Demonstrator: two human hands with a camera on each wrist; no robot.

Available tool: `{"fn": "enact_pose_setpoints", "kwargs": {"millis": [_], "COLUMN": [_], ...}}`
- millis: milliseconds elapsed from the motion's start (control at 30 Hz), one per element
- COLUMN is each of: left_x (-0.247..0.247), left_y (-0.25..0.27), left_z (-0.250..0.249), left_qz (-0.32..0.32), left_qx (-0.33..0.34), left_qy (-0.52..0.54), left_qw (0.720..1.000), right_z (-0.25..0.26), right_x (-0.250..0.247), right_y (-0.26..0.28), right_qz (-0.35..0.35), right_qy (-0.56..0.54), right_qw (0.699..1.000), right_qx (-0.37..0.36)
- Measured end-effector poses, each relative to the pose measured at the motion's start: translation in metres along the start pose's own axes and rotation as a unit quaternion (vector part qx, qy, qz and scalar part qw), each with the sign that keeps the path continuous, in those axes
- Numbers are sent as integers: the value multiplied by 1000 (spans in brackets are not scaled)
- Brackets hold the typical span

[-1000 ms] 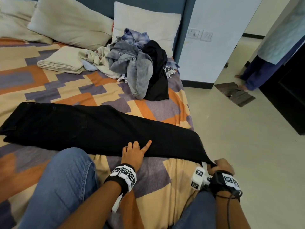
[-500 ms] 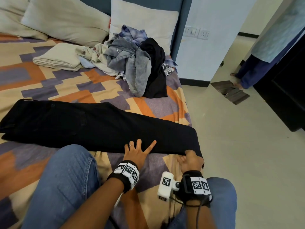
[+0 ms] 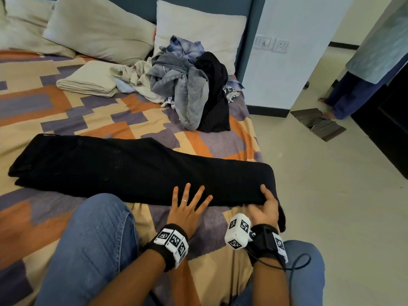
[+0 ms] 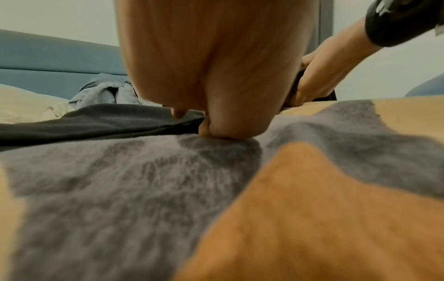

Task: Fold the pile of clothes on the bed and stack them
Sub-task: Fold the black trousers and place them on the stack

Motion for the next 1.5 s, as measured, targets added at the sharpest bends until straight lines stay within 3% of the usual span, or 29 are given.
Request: {"fn": "enact_pose_setpoints", "kwargs": {"millis": [100, 200, 333, 400, 467, 500, 533, 600, 633, 667, 700, 733, 767, 800, 867, 933, 1000, 1033, 1067, 1133, 1200, 1267, 1400, 1433, 1500], "left_x": [3, -9, -33, -58, -87, -100, -109, -116, -115, -108, -98, -83, -65, -51, -23, -9, 0, 2, 8, 18, 27, 30, 25, 24, 23], "left_y": [-6, -12, -30, -34, -29, -24, -20, -5, 5, 17, 28, 39, 52, 63, 78, 84, 77, 72, 66, 56, 47, 44, 53, 55, 57], "left_z": [-2, -3, 17, 42, 80, 105, 131, 190, 221, 253, 282, 306, 327, 338, 348, 346, 351, 355, 362, 373, 377, 373, 361, 360, 360], "left_qz": [37, 86, 130, 117, 77, 51, 24, -45, -85, -124, -151, -153, -129, -97, -31, -35, -31, -13, 9, 61, 69, 45, -71, -99, -135], "left_qx": [-5, -13, -3, -6, -53, -85, -115, -177, -214, -252, -292, -332, -375, -413, -453, -457, -437, -428, -426, -433, -429, -415, -395, -396, -402], "left_qy": [34, 67, 199, 395, 597, 651, 683, 740, 763, 781, 790, 792, 776, 745, 693, 656, 605, 576, 542, 479, 442, 409, 396, 383, 347], "left_qw": [999, 994, 971, 911, 797, 753, 721, 648, 603, 558, 518, 489, 490, 514, 561, 599, 665, 696, 724, 761, 785, 811, 826, 829, 836], "right_z": [6, 34, 32, 23, 5, -10, -28, -77, -105, -135, -162, -187, -206, -218, -230, -224, -210, -201, -193, -178, -162, -147, -131, -129, -124], "right_x": [-18, 25, 58, 77, 98, 112, 125, 155, 165, 171, 169, 161, 154, 147, 138, 135, 133, 135, 138, 150, 166, 183, 203, 205, 212], "right_y": [-47, 3, 16, 26, 35, 44, 52, 70, 76, 81, 81, 74, 75, 73, 73, 67, 52, 47, 42, 30, 18, -1, -39, -43, -48], "right_qz": [-6, -51, 30, 63, 116, 141, 160, 270, 348, 418, 464, 486, 498, 498, 502, 518, 531, 534, 530, 493, 425, 368, 410, 422, 431], "right_qy": [-9, -23, -21, 10, 127, 231, 338, 499, 584, 668, 742, 793, 822, 839, 839, 821, 802, 786, 767, 714, 667, 682, 787, 795, 785], "right_qw": [999, 987, 975, 964, 931, 894, 837, 699, 609, 496, 373, 270, 200, 169, 178, 211, 254, 291, 337, 428, 473, 468, 369, 360, 382], "right_qx": [-32, -153, -218, -257, -320, -358, -400, -436, -409, -364, -310, -249, -188, -140, -111, -111, -102, -110, -134, -253, -389, -424, -276, -245, -227]}}
Point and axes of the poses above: each hand's wrist, its own y-axis away from the middle knuckle, its own x-axis out of the palm, z = x × y, the point moved 2 cm from there along -y, towards the middle knuckle, and after that the axes turned 9 degrees about -y, right-handed, at the moved point
